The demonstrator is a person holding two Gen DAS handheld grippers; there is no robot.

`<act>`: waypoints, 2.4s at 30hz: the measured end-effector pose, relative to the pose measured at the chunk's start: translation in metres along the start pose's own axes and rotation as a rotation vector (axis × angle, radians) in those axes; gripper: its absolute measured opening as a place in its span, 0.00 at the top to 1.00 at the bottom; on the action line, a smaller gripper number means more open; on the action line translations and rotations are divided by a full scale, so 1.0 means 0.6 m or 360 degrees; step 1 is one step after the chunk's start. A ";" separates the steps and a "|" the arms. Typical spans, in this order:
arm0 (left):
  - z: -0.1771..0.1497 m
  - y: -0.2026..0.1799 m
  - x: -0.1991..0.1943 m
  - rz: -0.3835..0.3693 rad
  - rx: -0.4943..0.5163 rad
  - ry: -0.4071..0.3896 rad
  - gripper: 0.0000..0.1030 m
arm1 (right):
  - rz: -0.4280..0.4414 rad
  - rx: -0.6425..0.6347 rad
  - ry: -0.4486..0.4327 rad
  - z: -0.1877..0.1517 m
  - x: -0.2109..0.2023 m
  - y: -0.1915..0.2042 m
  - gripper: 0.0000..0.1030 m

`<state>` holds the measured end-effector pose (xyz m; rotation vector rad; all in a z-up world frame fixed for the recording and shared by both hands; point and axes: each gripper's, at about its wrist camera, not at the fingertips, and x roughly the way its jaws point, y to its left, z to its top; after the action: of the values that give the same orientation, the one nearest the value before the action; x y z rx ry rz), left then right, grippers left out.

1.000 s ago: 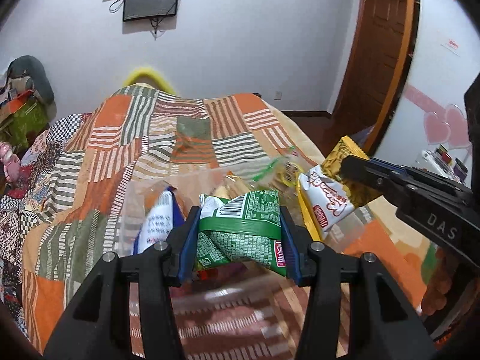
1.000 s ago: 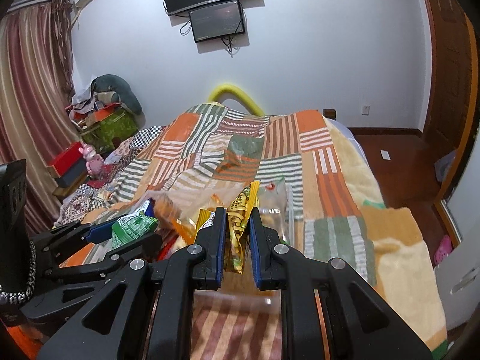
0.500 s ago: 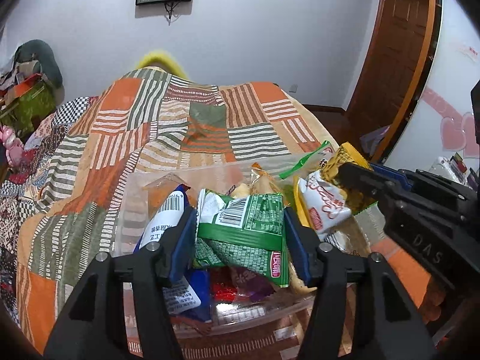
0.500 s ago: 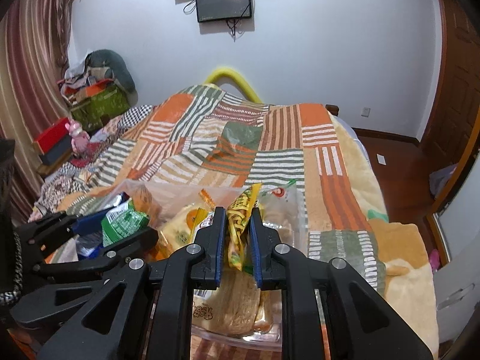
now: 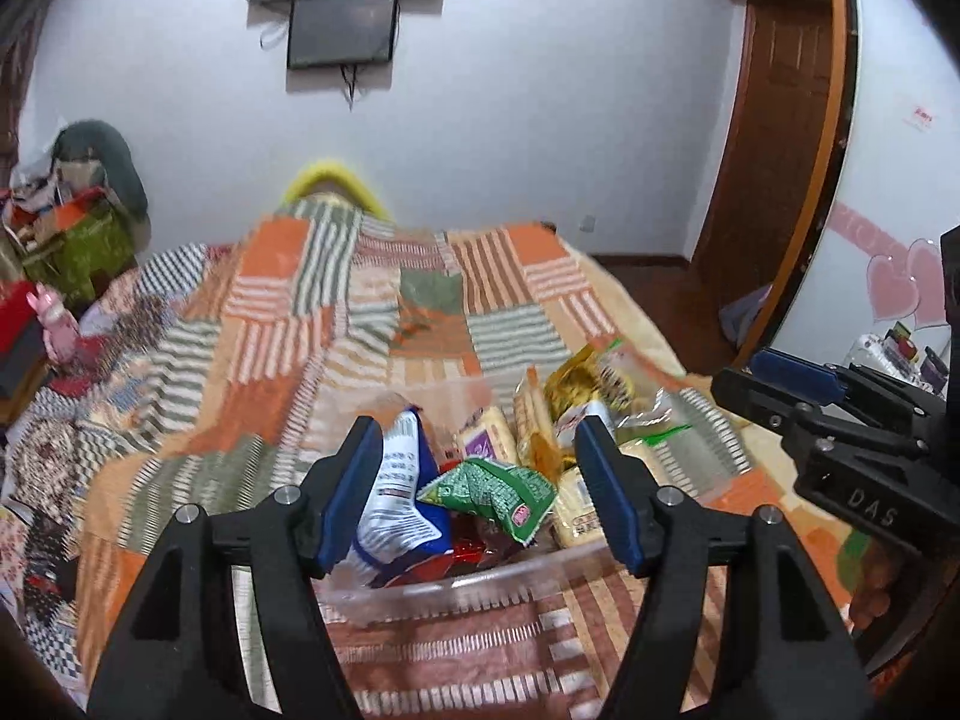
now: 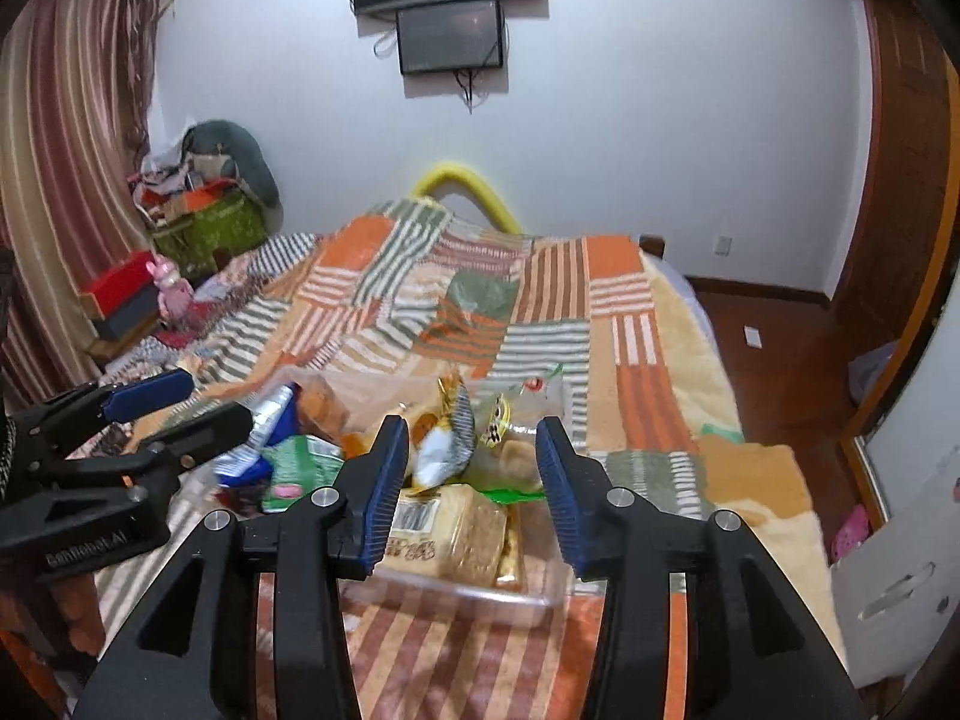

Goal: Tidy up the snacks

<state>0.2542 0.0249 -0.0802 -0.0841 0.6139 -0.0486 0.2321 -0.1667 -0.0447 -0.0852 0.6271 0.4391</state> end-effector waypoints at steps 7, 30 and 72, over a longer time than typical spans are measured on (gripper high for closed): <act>0.015 -0.016 -0.141 0.0002 0.0020 -0.0240 0.36 | 0.0018 -0.0040 -0.0206 0.017 -0.114 0.030 0.60; -0.020 -0.056 -0.360 0.0045 0.0068 -0.0583 0.00 | 0.0023 -0.0034 -0.0532 -0.014 -0.271 0.083 0.13; -0.033 -0.048 -0.354 0.0050 0.0018 -0.0559 0.00 | -0.0079 -0.0043 -0.0613 -0.041 -0.292 0.096 0.00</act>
<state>0.0690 0.0101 0.0279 -0.0701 0.2637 -0.0060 0.0679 -0.1847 0.0406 -0.0397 0.2401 0.4019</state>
